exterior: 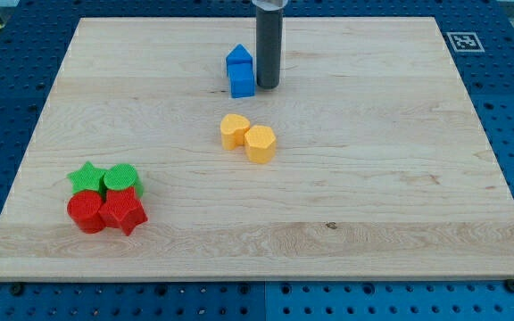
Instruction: Push the blue cube along with blue triangle slightly up
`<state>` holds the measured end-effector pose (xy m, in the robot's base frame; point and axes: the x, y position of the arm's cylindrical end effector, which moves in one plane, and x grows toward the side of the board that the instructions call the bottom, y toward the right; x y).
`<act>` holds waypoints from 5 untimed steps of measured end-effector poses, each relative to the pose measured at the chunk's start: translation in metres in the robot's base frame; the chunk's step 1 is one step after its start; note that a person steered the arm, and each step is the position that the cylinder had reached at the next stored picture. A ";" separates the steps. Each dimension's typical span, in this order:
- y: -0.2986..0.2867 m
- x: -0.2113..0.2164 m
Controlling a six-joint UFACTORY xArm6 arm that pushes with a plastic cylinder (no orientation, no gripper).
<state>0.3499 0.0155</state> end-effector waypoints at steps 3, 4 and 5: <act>-0.017 0.033; -0.039 0.033; -0.050 0.030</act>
<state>0.3796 -0.0346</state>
